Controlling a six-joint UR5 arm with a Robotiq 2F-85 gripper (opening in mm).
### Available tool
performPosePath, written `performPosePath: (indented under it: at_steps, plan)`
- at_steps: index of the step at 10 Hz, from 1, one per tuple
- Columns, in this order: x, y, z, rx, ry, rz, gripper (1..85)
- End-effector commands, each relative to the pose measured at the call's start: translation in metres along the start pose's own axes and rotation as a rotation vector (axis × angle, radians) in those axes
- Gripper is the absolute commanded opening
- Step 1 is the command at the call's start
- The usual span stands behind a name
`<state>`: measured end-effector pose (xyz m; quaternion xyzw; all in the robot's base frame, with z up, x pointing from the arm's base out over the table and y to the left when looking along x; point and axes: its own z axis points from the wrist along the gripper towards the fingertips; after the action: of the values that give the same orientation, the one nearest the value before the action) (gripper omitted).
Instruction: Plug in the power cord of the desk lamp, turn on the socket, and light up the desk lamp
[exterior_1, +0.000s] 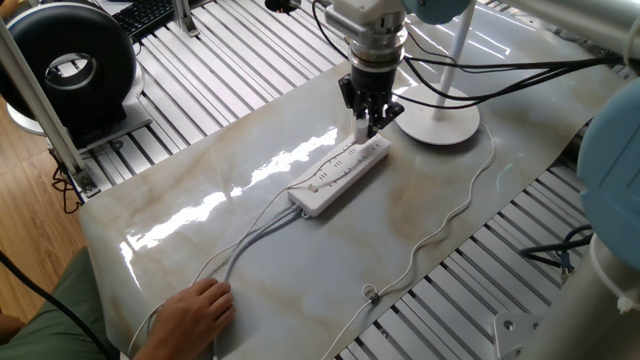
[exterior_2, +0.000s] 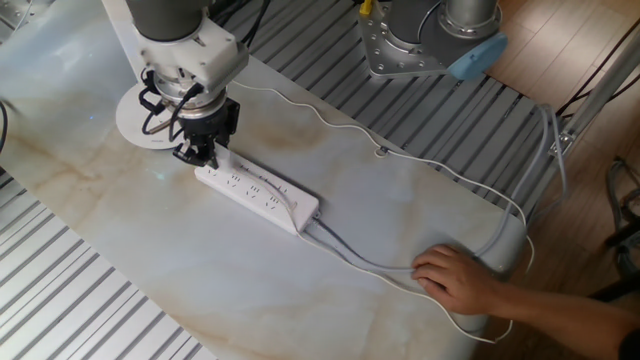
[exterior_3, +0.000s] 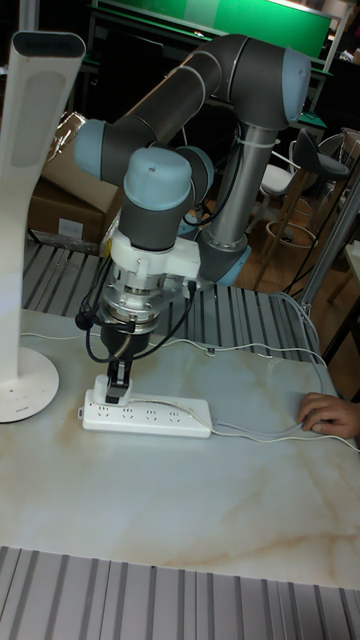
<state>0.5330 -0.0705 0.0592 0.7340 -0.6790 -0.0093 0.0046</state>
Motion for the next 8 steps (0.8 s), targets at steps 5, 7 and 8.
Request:
performPosePath:
  at_steps: [5,7,8]
  plan:
    - [-0.0004,-0.0022,0.0008,0.015,-0.016,-0.048,1.0]
    - [0.0025,-0.0007,0.0003,0.011,-0.01,-0.063,1.0]
    - [0.0016,-0.0011,0.0004,0.013,-0.013,-0.064,1.0]
